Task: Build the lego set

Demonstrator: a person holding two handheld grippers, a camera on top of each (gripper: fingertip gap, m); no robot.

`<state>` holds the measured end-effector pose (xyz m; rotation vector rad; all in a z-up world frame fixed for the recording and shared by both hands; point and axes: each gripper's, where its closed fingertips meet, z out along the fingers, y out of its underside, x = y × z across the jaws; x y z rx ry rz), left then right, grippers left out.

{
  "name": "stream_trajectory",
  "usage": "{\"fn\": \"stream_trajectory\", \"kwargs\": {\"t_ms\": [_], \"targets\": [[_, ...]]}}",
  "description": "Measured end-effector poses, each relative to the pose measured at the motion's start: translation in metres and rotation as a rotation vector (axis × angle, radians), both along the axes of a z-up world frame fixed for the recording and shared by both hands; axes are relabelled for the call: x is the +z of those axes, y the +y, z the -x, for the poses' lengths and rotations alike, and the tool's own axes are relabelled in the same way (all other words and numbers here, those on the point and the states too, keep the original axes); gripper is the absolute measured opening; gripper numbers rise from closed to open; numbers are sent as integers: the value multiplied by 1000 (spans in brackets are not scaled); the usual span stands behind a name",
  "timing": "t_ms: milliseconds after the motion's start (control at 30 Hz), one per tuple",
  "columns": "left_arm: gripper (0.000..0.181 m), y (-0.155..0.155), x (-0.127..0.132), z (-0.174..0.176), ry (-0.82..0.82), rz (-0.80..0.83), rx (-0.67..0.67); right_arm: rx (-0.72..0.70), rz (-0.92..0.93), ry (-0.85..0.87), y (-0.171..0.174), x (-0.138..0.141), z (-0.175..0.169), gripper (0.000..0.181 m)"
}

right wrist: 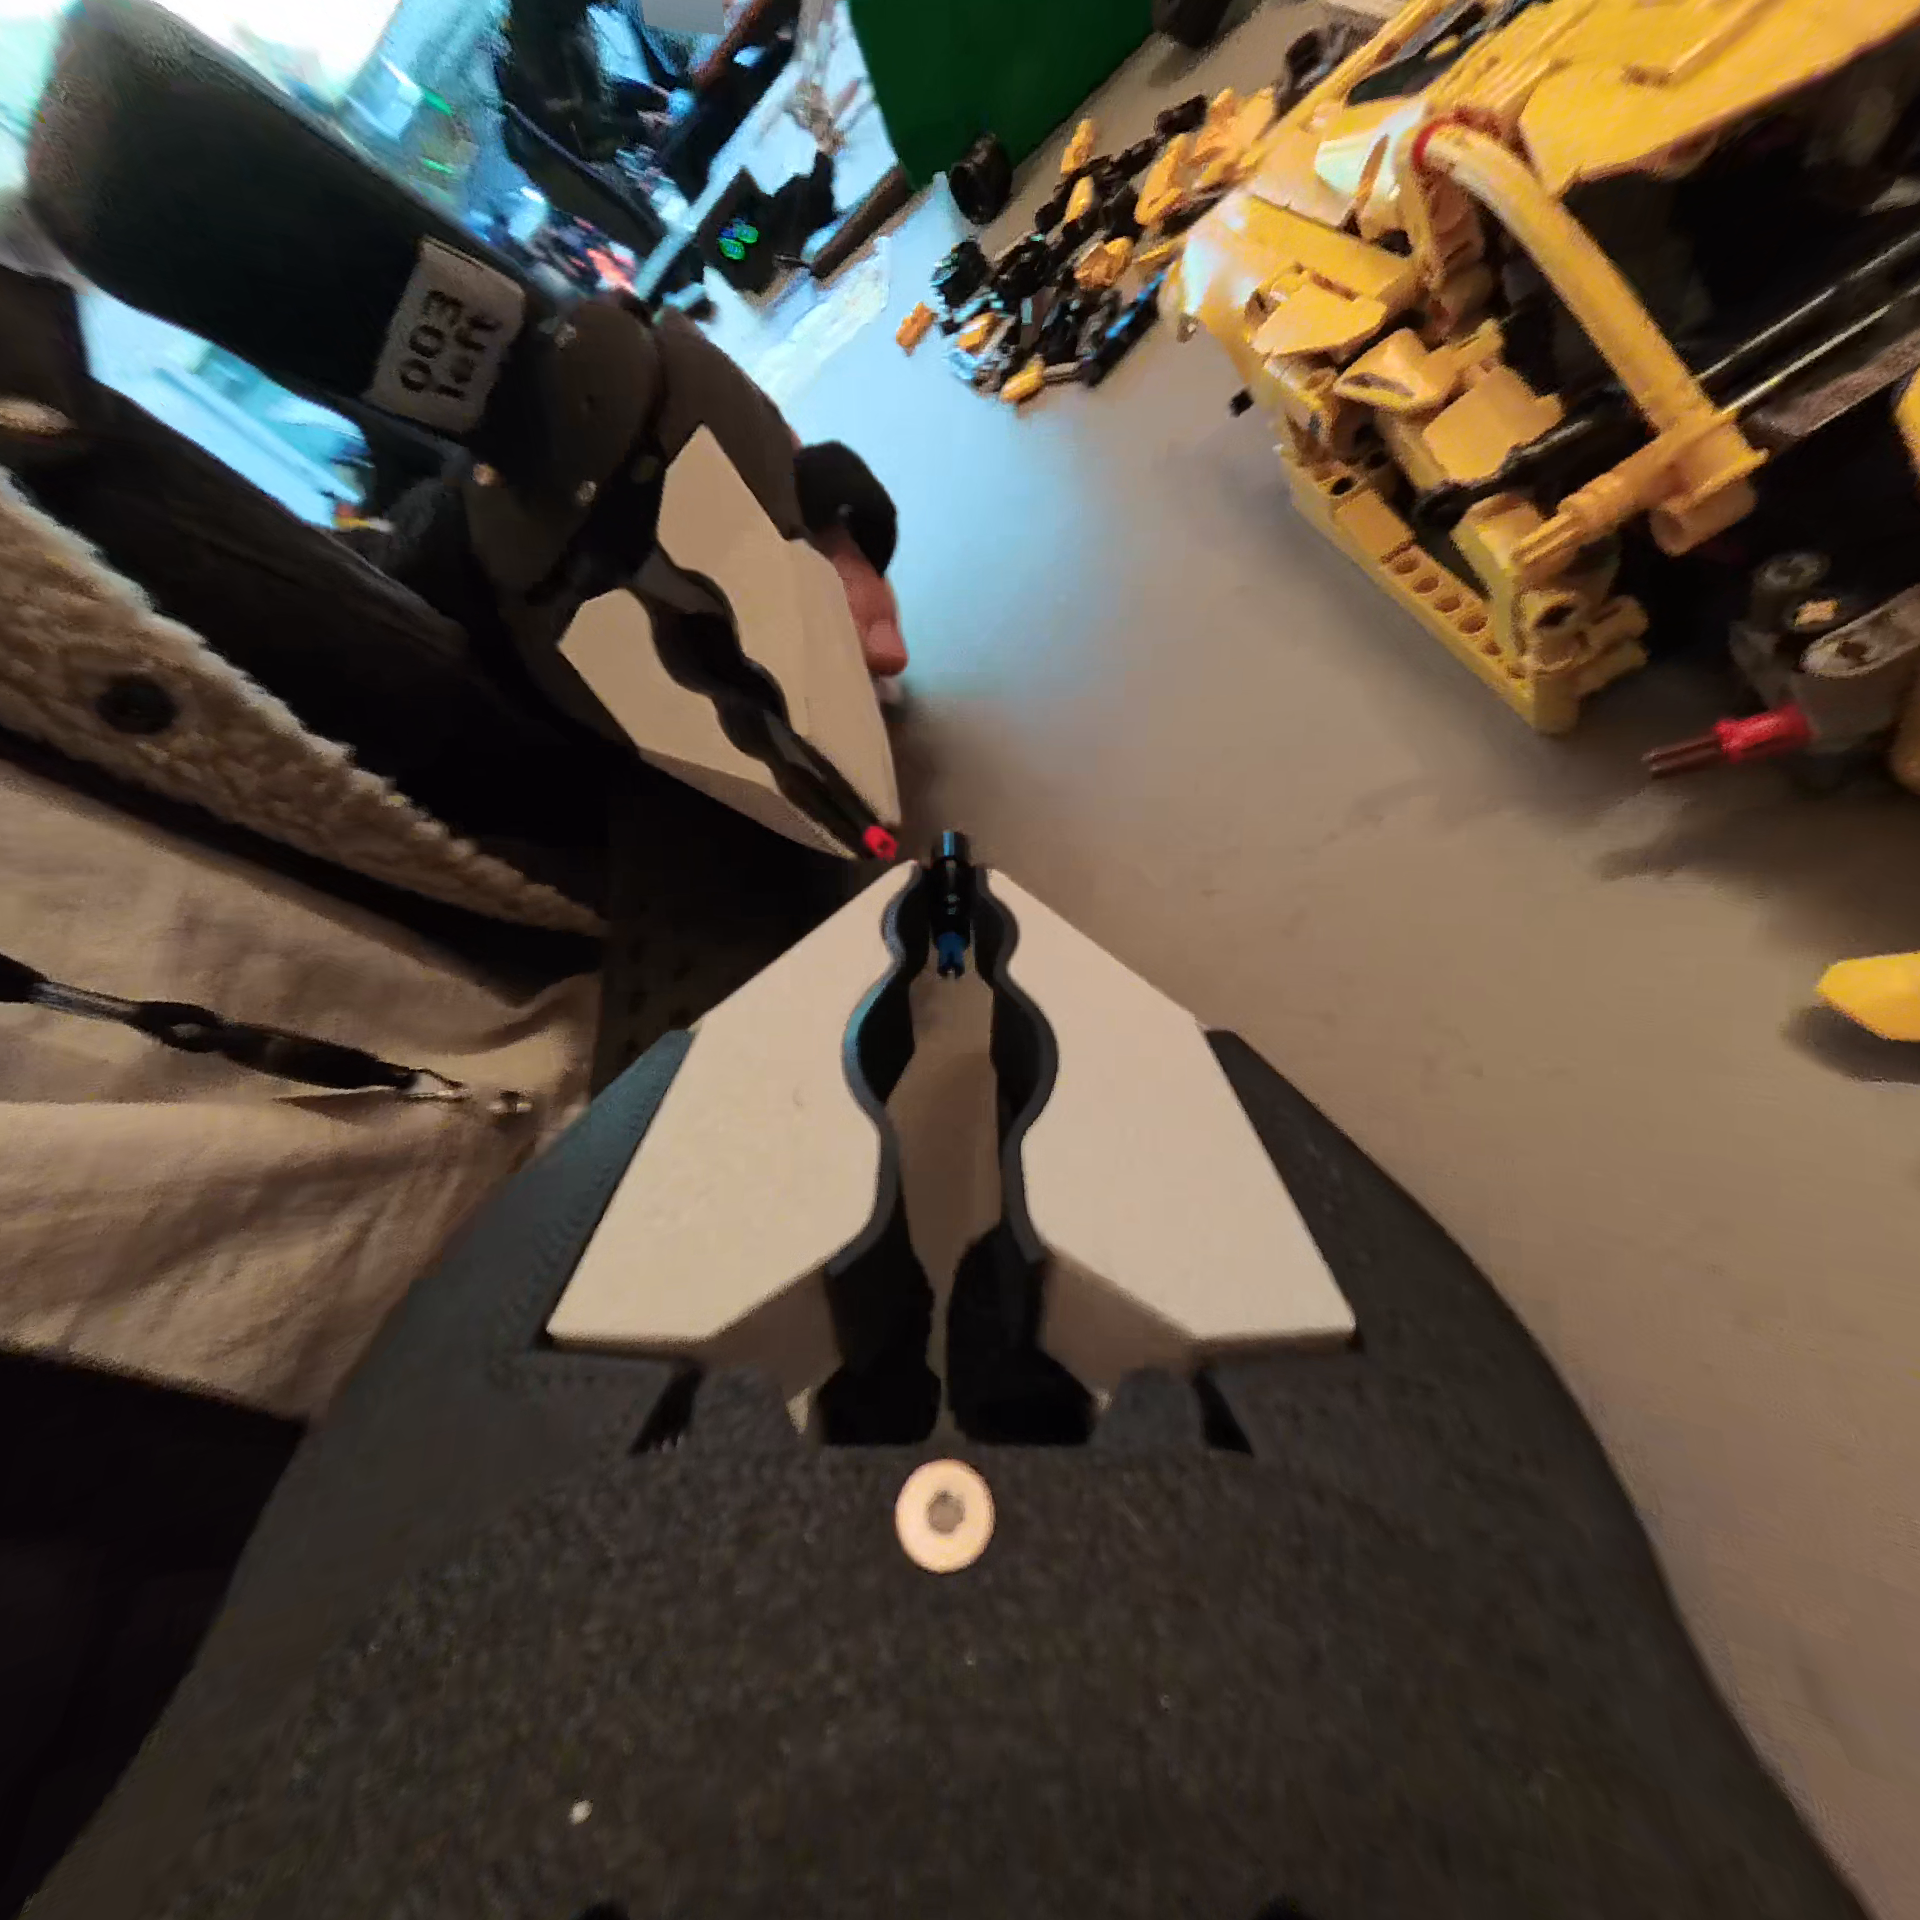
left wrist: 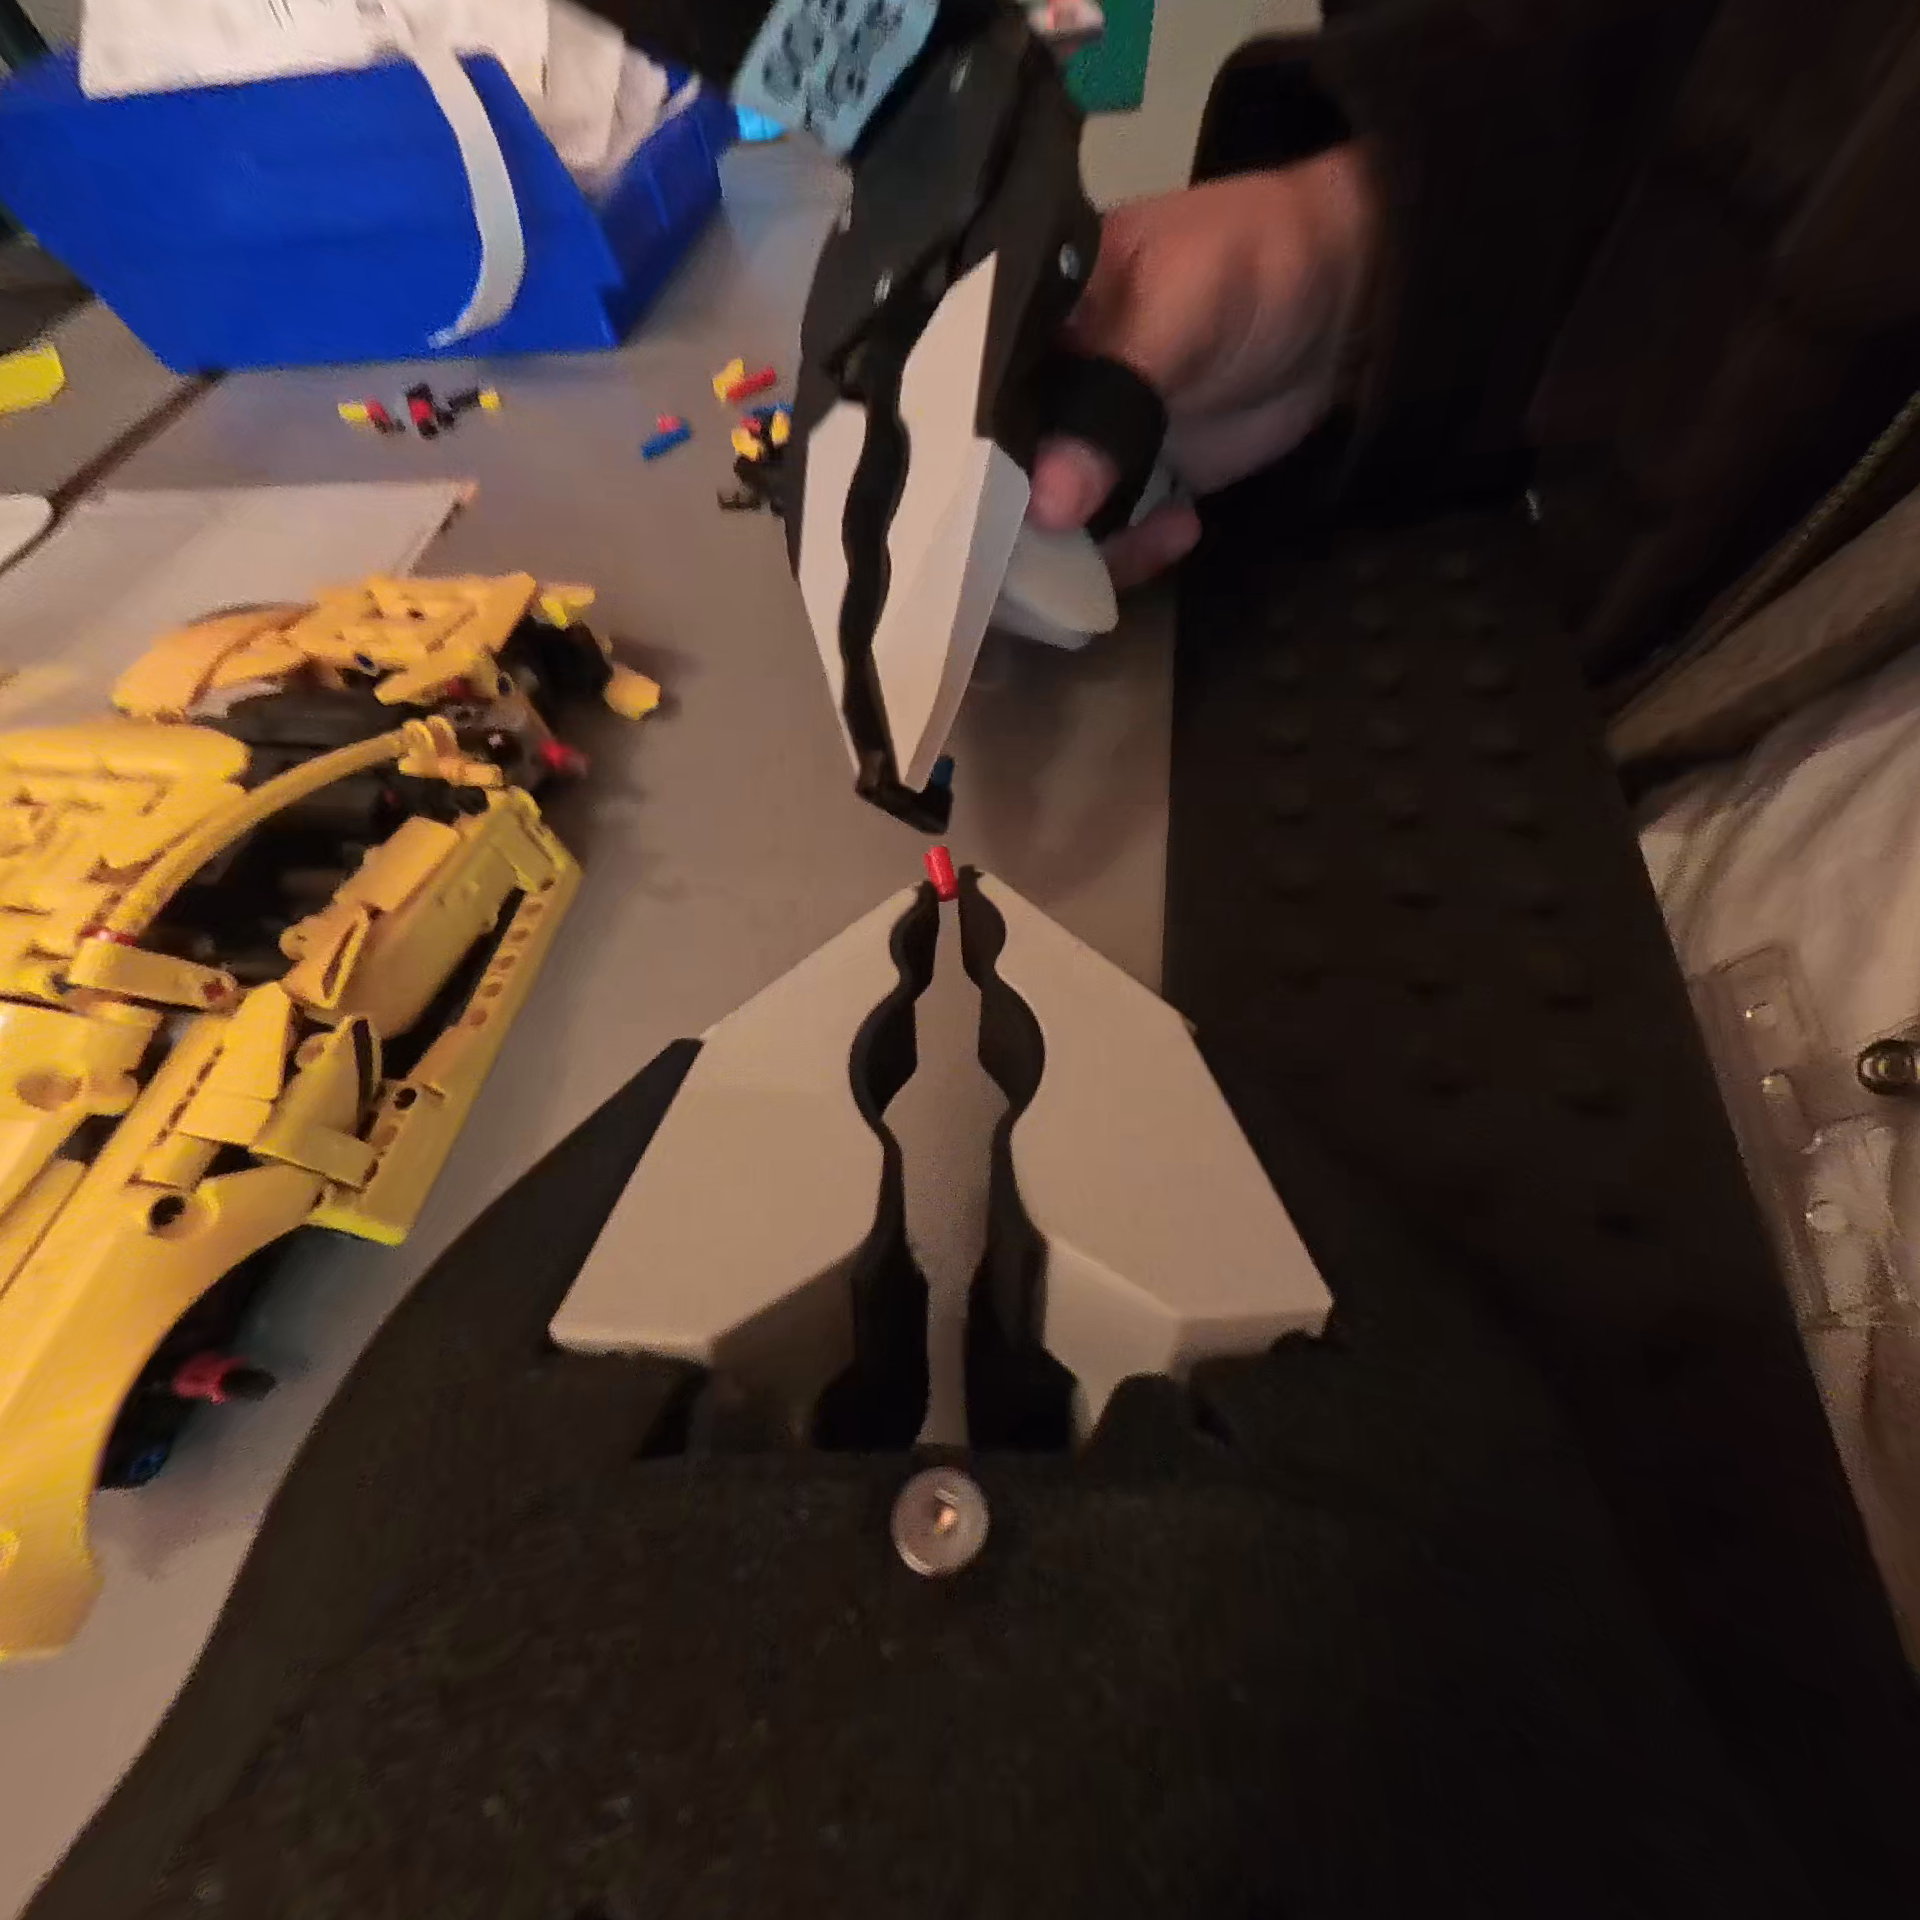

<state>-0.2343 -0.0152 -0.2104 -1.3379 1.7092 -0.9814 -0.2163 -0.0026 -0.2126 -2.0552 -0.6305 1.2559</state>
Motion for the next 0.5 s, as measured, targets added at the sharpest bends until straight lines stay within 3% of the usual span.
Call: {"fn": "stream_trajectory", "kwargs": {"t_ms": [133,500], "targets": [[4,-2,1,-1,-10,59,-28,57,111,149,-4,11,3,6],[3,-9,2,-1,0,106,-79,171,210,127,-16,0,16,6]]}}
